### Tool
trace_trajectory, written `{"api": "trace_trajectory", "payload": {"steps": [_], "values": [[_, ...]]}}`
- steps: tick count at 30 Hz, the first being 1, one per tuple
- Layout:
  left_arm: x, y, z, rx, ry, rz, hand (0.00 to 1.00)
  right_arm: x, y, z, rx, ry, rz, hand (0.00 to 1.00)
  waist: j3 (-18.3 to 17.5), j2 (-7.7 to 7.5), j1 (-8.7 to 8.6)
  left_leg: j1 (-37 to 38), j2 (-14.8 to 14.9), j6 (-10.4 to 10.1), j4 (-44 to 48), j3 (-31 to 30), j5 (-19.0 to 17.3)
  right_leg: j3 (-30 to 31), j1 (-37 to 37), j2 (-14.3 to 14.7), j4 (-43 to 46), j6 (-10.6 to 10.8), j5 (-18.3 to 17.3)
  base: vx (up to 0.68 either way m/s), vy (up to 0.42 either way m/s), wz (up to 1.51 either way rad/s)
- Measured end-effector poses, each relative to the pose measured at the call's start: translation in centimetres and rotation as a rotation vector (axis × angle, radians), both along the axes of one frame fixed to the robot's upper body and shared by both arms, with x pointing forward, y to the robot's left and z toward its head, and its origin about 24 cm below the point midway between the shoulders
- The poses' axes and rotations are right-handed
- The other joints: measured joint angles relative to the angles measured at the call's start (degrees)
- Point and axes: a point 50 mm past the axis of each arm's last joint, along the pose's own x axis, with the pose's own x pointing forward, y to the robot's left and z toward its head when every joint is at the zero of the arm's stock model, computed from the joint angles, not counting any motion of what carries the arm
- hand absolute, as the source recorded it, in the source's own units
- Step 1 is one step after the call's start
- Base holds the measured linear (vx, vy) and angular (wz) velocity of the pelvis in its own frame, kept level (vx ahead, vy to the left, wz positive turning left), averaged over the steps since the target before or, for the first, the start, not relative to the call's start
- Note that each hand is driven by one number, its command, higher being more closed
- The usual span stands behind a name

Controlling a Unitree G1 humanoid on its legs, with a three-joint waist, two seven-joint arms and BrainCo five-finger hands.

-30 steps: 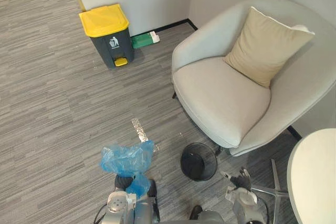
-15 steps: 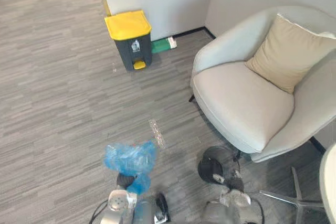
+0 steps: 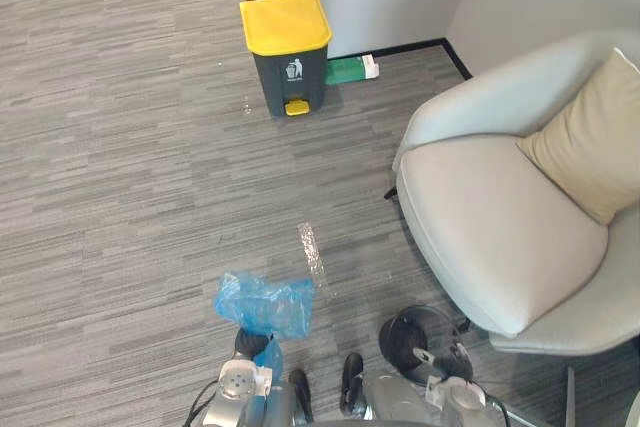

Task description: Gather rubbish on tea table into small bin, then transfer packed bag to large trash can.

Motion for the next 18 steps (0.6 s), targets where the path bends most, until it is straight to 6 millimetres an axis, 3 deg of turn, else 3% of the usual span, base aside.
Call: {"api": "trace_trajectory", "payload": {"steps": [1,4,5,6,9,12,14,15,16,17,18], "values": [[0.5,-0.4,0.5,-0.013,-0.027,-0.002,1.0,0.3,0.0,0.2,-0.001,-0.016,0.006,0.0,-0.5,-0.7,0.96,-1.9,1.6,-0.1,-1.5,0.7,-0.3,0.6,1.0,-0.8,-0.9,0.2,-0.1,0.3,0.048,-0.35],[1.4,-0.8,0.8,-0.018,-0.046,-0.011,1.0,0.1,-0.4,0.3,-0.004,-0.02,-0.017,0.0,-0.9,0.01,1.21,-3.6,2.2,-0.9,-15.1,0.8,2.4,0.4,2.9,-2.5,-1.9,2.9,-1.7,0.31,0.151,-0.04],[1.6,-1.2,0.7,-0.029,-0.045,-0.013,1.0,-0.7,-1.1,0.1,-0.016,0.003,-0.042,0.0,-1.9,1.61,1.22,-3.0,1.9,0.6,-27.3,0.4,13.1,0.3,3.9,-2.2,-1.8,5.3,-3.1,0.32,0.253,0.2],[1.6,-1.3,0.7,-0.032,-0.042,-0.013,1.0,-1.4,-1.8,-0.3,-0.026,0.034,-0.056,0.0,-2.4,2.78,1.26,-2.4,1.8,-1.3,-30.4,0.0,16.3,0.6,4.3,-1.7,-1.9,7.1,-4.3,0.38,0.289,0.31],[1.5,0.2,0.3,0.021,-0.018,-0.024,1.0,-1.4,0.3,-1.4,0.042,0.093,-0.048,0.0,-2.4,-1.83,1.03,-0.6,-3.1,-0.9,-34.4,0.6,16.6,1.9,4.8,-5.9,-2.7,8.3,-3.8,0.23,0.176,0.24],[0.5,1.4,-0.4,0.057,0.029,-0.021,1.0,-0.6,1.5,-1.5,0.072,0.088,-0.017,0.0,-2.5,-2.17,1.15,2.5,-5.4,-0.1,-37.4,0.7,15.8,4.0,5.7,-7.2,-2.3,10.3,-0.9,0.19,0.164,0.01],[0.1,1.6,-0.7,0.06,0.048,-0.013,1.0,-0.6,1.5,-1.6,0.068,0.097,-0.003,0.0,-2.2,-1.71,1.34,4.8,-6.1,0.1,-38.6,0.7,14.7,5.6,4.4,-8.1,3.4,10.4,-0.9,0.16,0.171,-0.14],[-0.7,1.4,-1.1,0.052,0.07,-0.008,1.0,-0.7,1.3,-1.6,0.059,0.103,0.001,0.0,-2.1,-1.34,1.27,6.9,-6.6,0.2,-39.7,0.9,13.1,7.2,0.3,-9.3,13.5,10.8,-0.6,0.13,0.134,-0.06],[-1.3,1.4,-1.4,0.052,0.089,-0.012,1.0,-1.0,1.3,-1.7,0.058,0.11,0.003,0.0,-1.9,-1.64,0.9,9.3,-7.5,0.0,-42.0,0.8,12.7,7.8,-4.4,-11.3,24.2,11.3,2.2,0.14,0.131,-0.04],[-1.5,1.4,-1.5,0.053,0.096,-0.012,1.0,-1.0,1.3,-1.7,0.058,0.112,0.004,0.0,-1.8,-1.71,0.69,10.2,-7.9,0.0,-42.7,0.6,12.6,8.0,-5.9,-11.8,27.7,11.0,4.1,0.17,0.121,0.05],[-1.8,1.4,-1.7,0.055,0.11,-0.01,1.0,-1.3,1.5,-1.8,0.057,0.122,0.013,0.0,-0.7,-1.3,0.39,13.1,-8.0,-0.1,-44.5,0.4,11.6,8.5,-11.0,-12.3,37.0,8.8,2.9,0.18,0.097,-0.03]]}}
